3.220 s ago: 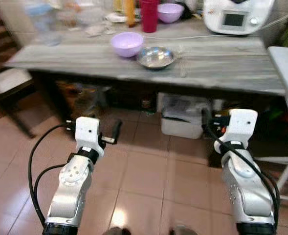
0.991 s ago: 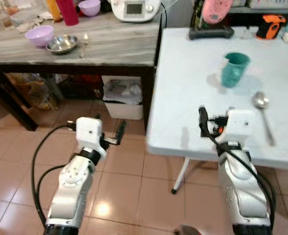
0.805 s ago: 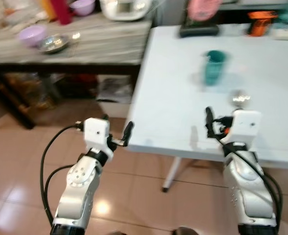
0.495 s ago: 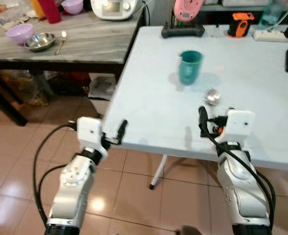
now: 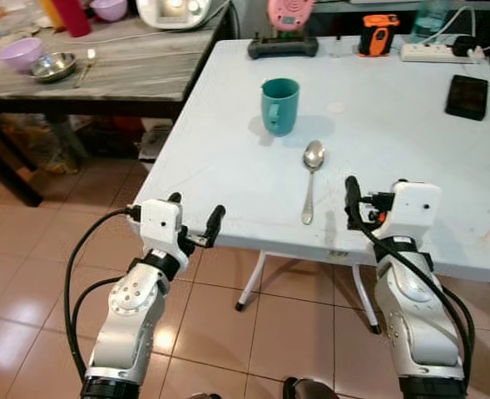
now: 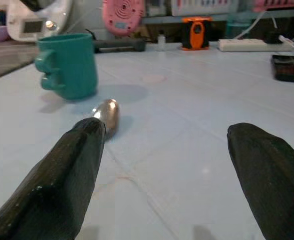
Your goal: Setting the table
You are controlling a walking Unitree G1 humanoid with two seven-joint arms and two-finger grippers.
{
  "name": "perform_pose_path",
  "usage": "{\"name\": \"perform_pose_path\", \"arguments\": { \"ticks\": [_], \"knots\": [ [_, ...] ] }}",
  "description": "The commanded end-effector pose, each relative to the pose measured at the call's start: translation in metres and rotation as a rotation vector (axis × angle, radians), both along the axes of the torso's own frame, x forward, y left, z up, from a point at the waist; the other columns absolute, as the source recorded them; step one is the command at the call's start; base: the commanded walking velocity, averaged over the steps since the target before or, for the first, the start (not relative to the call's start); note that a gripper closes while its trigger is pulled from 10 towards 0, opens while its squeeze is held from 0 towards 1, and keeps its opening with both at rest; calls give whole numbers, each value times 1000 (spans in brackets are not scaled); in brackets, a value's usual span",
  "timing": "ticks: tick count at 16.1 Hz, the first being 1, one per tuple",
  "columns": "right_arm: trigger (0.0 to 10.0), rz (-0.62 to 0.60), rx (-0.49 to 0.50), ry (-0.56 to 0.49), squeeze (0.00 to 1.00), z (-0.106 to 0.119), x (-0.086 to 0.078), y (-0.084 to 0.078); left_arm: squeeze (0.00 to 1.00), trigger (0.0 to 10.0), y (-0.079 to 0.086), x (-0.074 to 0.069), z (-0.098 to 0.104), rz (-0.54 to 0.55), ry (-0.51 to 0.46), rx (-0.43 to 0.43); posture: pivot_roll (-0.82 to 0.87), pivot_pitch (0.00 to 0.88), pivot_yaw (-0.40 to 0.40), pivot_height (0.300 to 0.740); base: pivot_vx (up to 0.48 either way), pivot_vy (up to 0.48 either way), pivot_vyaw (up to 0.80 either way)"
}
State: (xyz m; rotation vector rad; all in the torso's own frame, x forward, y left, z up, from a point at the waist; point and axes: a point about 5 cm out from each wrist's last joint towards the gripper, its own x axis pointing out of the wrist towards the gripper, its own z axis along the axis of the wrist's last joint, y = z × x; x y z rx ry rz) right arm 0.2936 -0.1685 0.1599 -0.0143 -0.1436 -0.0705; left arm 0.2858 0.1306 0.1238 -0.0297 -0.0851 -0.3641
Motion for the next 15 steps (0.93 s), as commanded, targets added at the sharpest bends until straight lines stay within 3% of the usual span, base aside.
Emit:
{"name": "perform_pose_path", "arguments": {
  "ticks": [1, 5, 7, 9, 15],
  "knots": [
    [10000, 20, 0, 10, 0, -1, 2, 5, 0, 10000, 3, -3, -4, -4, 12, 0, -183, 143, 108, 740, 0, 0, 0],
    [10000, 12, -3, 34, 0, -2, 6, 3, 0, 10000, 0, -6, -4, -59, 4, 22, -186, 154, 105, 740, 0, 0, 0],
    [10000, -3, -11, 60, 0, -2, 12, 0, 0, 10000, -1, -13, -6, -144, 4, 3, -189, 163, 106, 740, 0, 0, 0],
    [10000, -6, 13, 96, 0, 0, 24, 0, 0, 10000, -6, -24, -10, -281, 11, 44, -193, 176, 104, 740, 0, 0, 0],
    [10000, 11, 44, 158, 0, 5, 48, 24, 0, 10000, -8, -27, -12, -368, 23, 58, -192, 183, 103, 740, 0, 0, 0]
  ]
}}
